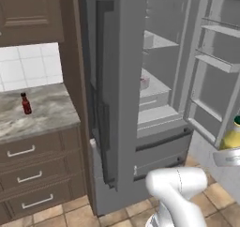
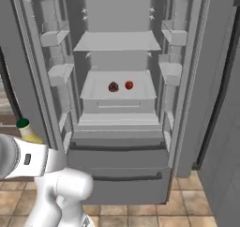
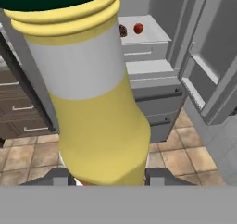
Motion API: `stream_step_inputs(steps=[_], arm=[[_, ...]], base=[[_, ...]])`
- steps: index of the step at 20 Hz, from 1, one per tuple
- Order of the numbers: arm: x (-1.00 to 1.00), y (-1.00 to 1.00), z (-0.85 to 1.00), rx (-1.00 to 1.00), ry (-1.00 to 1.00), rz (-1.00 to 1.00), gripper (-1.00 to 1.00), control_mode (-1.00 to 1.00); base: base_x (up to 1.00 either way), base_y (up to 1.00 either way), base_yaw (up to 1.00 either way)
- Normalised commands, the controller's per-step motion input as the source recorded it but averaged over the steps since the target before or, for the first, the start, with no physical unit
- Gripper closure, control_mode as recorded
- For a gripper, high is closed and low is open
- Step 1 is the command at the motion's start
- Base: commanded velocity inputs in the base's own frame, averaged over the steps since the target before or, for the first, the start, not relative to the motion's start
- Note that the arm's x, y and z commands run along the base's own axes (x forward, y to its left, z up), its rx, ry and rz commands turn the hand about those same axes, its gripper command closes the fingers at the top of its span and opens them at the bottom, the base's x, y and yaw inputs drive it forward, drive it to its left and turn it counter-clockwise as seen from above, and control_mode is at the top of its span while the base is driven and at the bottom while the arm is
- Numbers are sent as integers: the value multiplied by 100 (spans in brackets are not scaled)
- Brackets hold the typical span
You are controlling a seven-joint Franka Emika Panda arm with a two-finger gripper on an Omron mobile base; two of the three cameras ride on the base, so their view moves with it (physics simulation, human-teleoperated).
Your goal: Place the condiment bottle and mustard from the counter to the top shelf of the fridge. If the existing items in the fridge are on the top shelf, move them to other shelves.
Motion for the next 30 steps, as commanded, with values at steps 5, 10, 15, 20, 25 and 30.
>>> stream_step_inputs(steps=[5,10,15,20,25,30], arm=[[0,0,0,0,0,0,100,100],[0,0,0,0,0,0,100,100],[0,0,0,0,0,0,100,100],[0,0,0,0,0,0,100,100],[0,0,0,0,0,0,100,100],[0,0,0,0,0,0,100,100]], base=[[55,-58,32],[29,-86,11],[56,-10,10],[78,7,9],[83,18,7],[32,27,7]])
